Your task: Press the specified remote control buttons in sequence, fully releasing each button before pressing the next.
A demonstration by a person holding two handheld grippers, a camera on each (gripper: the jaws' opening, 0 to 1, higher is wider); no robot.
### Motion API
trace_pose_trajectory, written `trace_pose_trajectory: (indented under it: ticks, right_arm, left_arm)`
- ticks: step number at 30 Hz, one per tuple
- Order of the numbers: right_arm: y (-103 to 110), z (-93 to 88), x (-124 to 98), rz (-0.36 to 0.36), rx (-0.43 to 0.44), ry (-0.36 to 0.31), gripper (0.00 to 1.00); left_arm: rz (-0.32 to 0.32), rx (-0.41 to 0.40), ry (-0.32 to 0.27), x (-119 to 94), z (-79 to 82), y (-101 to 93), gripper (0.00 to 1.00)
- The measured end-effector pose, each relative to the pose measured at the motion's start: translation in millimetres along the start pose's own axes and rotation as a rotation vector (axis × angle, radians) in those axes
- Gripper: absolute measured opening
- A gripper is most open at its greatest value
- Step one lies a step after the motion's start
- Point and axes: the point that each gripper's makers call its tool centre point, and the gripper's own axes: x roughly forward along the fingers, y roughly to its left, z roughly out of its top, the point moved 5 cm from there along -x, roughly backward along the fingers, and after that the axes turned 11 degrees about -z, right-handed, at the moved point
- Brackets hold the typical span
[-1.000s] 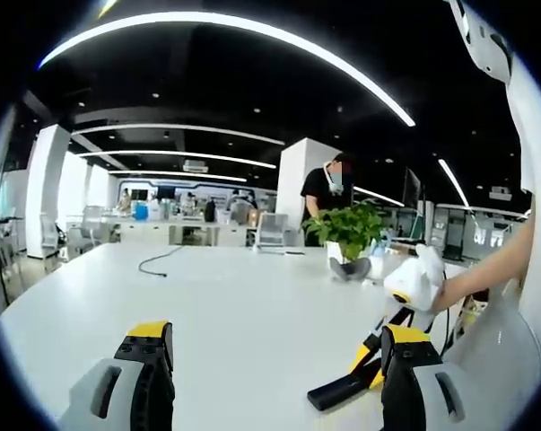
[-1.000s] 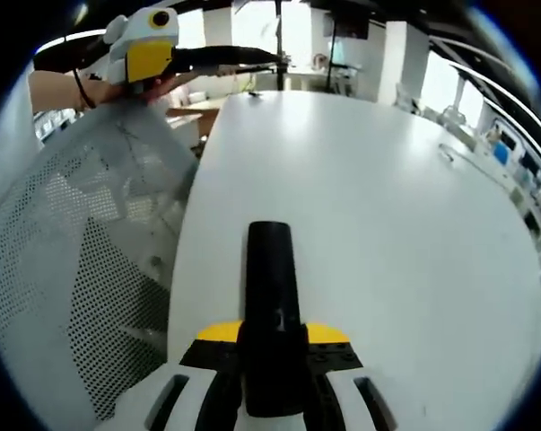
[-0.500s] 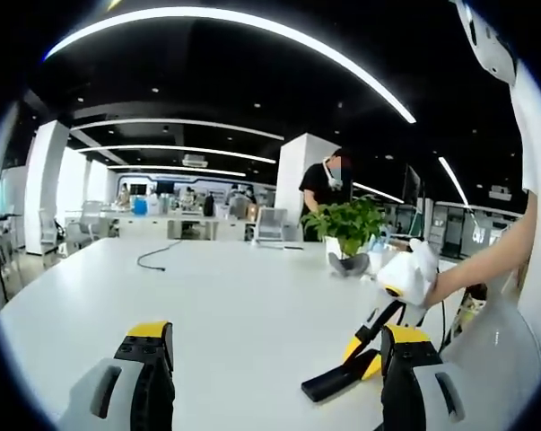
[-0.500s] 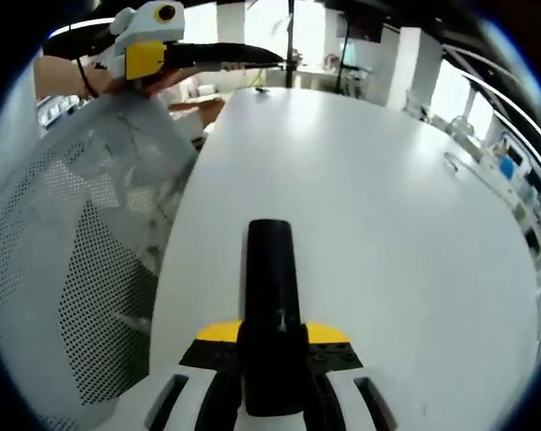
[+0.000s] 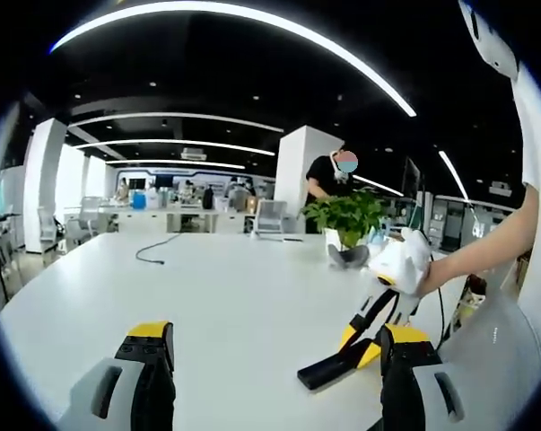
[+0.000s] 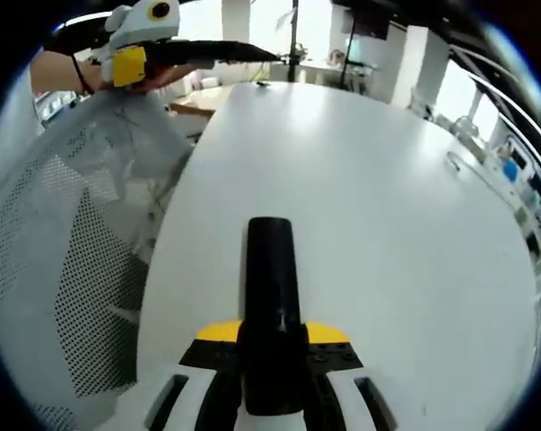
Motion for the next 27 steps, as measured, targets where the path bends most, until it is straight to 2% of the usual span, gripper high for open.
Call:
trace_pose_trajectory:
  ticks: [12,27]
  right_arm:
    - [-10,-0.8,1,-0.003,-0.002,0.033,0.21]
    - [-25,-3.6,3,0.003,-0.011,0.043,0.21]
  left_arm:
    - [-0.001,0.003,0.01,0,-0.8,-0.6,0.99]
    - [-0.006,0.002,0.015,0,-1.6,-2.1,0.98]
